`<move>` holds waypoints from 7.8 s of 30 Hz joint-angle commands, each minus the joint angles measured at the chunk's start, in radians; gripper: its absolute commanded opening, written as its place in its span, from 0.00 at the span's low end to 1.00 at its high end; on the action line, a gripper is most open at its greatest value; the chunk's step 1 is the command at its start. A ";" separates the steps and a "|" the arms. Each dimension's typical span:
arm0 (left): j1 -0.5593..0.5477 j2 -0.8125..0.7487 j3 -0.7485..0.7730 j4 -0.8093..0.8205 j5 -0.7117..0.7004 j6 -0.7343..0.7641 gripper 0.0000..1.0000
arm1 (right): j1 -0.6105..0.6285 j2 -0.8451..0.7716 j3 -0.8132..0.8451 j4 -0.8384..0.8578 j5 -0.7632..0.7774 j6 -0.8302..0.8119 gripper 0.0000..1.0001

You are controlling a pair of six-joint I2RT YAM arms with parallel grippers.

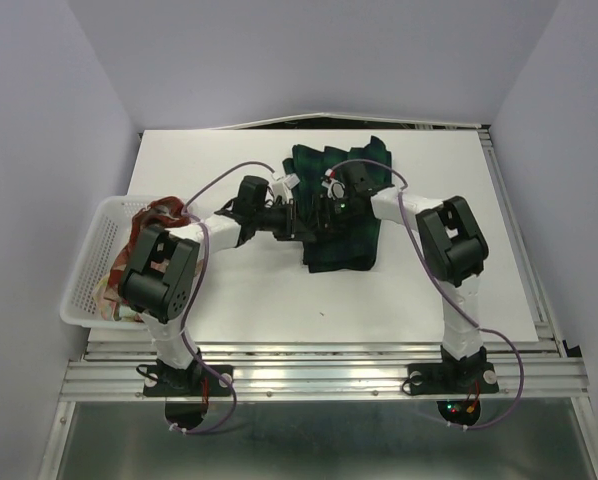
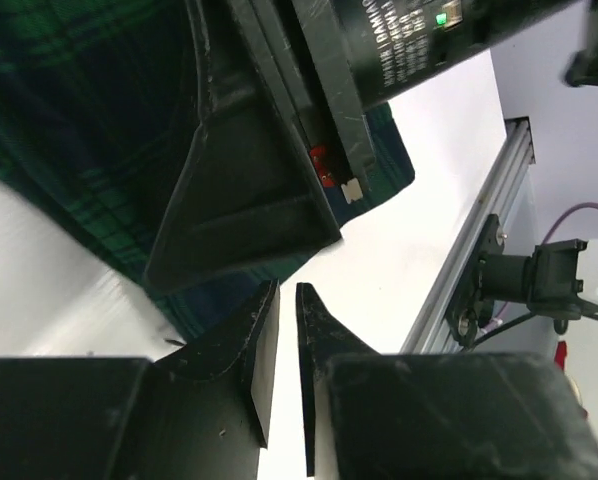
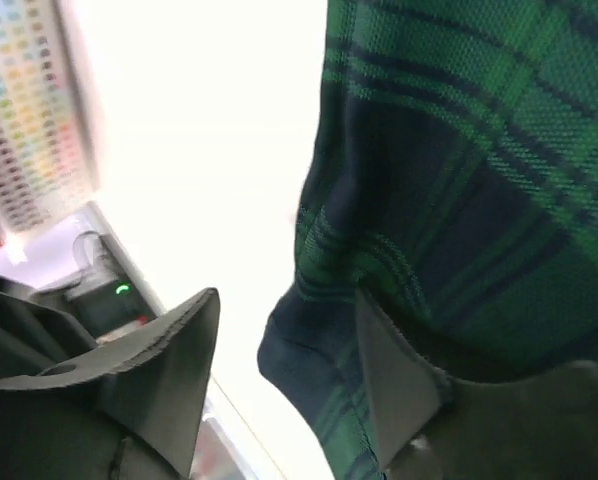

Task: Fold and stack the skirts
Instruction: Fold the skirt

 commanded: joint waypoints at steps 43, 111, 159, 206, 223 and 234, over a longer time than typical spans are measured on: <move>-0.052 0.105 0.069 -0.155 -0.082 0.143 0.06 | -0.205 -0.223 -0.203 -0.503 -0.188 -0.480 0.55; -0.742 -0.009 0.218 -0.625 -0.852 0.980 0.00 | -0.222 0.054 0.581 -0.336 -0.093 -0.425 0.65; -0.713 -0.239 0.467 -0.945 -0.540 1.060 0.00 | -0.038 -0.075 0.206 -0.432 -0.228 -0.546 0.62; -0.460 0.050 0.393 -0.424 -0.716 1.234 0.00 | -0.072 0.174 0.222 -0.531 -0.427 -0.643 0.44; -0.451 0.096 0.181 -0.216 -0.900 1.167 0.00 | -0.072 0.209 0.230 -0.526 -0.400 -0.632 0.43; -0.451 0.157 0.108 -0.103 -0.926 1.173 0.00 | -0.072 0.228 0.277 -0.508 -0.303 -0.551 0.41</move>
